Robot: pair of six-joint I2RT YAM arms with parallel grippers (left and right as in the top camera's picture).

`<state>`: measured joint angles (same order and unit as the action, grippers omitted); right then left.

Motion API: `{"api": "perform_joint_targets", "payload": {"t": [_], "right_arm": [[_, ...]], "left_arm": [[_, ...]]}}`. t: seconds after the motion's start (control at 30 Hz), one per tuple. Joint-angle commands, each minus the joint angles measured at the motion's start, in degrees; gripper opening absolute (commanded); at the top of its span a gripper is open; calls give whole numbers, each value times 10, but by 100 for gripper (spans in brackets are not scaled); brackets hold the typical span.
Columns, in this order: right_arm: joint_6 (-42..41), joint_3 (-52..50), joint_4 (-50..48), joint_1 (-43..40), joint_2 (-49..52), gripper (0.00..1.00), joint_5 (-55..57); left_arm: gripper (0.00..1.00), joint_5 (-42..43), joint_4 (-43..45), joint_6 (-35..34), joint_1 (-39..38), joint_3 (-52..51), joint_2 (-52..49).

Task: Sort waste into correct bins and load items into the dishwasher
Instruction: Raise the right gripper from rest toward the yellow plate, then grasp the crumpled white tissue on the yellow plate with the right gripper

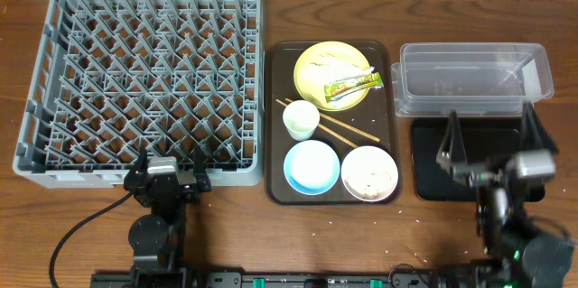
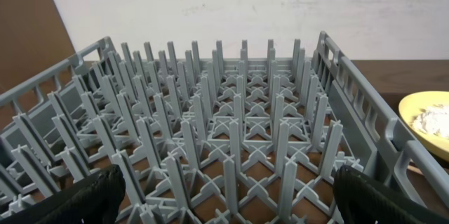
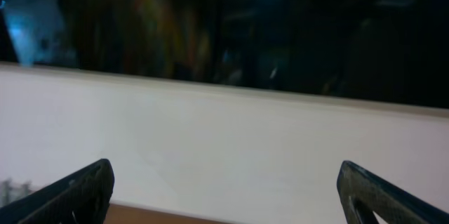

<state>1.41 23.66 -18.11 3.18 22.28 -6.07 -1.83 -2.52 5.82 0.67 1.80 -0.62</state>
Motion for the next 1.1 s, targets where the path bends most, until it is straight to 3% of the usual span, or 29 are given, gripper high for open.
{"api": "perform_joint_targets", "payload": {"t": [0.0,0.2,0.43,0.77,0.93,1.07], "right_arm": [[15,78,28,-2,89,99,-61],[15,257,131,-2,276,99,-123],[15,521,336,10,499,99,-250],[100,871,706,93,775,99,-175],[178,972,825,116,889,99,-175],[235,975,814,125,943,99,-175]], "left_arm": [[95,-3,-15,-3,3,-16,3],[95,-3,-15,-3,3,-16,3],[95,-3,-15,-3,3,-16,3],[95,-3,-15,-3,3,-16,3],[95,-3,-15,-3,3,-16,3],[95,-3,-15,-3,3,-16,3]]}}
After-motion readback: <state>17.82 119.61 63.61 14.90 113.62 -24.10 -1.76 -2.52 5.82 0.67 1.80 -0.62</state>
